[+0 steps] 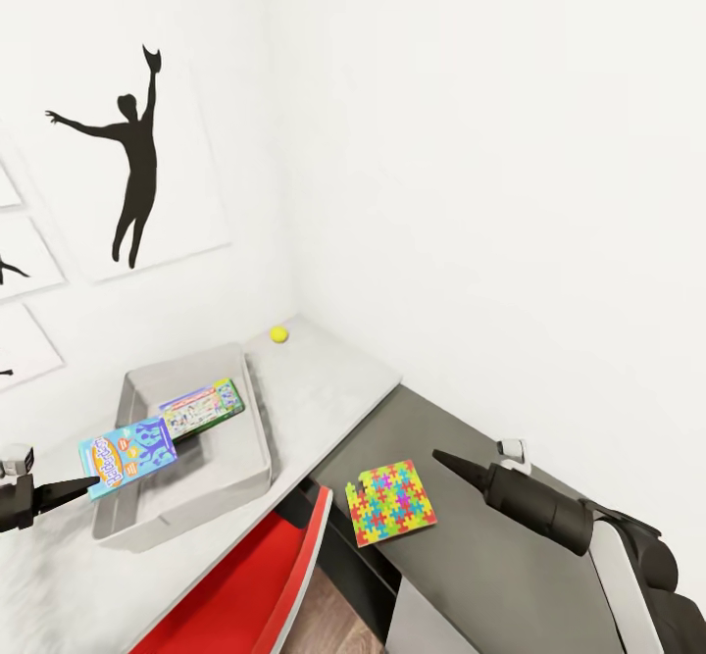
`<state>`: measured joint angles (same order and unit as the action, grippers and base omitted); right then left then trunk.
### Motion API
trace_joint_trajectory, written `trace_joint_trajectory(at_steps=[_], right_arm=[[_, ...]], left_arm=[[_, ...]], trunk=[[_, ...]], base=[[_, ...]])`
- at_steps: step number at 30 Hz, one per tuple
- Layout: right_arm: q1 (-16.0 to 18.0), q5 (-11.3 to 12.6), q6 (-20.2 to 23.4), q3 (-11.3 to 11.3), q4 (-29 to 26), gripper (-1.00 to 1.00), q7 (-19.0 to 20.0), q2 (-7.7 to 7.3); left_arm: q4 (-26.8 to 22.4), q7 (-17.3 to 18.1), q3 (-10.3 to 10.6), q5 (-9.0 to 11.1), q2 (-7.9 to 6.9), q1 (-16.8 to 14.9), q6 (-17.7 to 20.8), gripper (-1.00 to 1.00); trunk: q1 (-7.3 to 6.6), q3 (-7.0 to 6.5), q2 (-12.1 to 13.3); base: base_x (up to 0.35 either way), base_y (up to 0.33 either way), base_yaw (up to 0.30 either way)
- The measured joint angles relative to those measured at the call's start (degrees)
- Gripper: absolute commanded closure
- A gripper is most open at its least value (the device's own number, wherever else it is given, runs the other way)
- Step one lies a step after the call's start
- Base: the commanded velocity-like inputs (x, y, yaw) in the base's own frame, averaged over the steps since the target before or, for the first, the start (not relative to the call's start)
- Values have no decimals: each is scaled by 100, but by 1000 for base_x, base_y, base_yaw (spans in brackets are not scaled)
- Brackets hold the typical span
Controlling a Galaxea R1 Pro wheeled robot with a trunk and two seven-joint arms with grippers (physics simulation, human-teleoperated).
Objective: Put all the toys in the child's room - the three board games (two on the bed and one on the table), the two jigsaw puzzles on the table, and the tennis ball on the table - inside the toy box on the table in the child's room.
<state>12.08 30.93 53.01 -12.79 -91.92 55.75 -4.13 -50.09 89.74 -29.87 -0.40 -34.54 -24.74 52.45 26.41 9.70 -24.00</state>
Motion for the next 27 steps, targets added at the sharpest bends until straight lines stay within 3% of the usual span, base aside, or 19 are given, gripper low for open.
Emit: trace_joint_trajectory(at_steps=[8, 27], right_arm=[[0, 1, 1, 0, 0, -100, -1, 4], [0, -7, -8, 0, 9, -100, -95, 8]], left_arm=[[0, 0, 0, 2, -3, 0, -1, 100], [0, 0, 0, 2, -8, 0, -2, 100]], trunk=[[0, 27, -1], [0, 29, -1]], base=[[16, 0, 0], [118, 12, 0]])
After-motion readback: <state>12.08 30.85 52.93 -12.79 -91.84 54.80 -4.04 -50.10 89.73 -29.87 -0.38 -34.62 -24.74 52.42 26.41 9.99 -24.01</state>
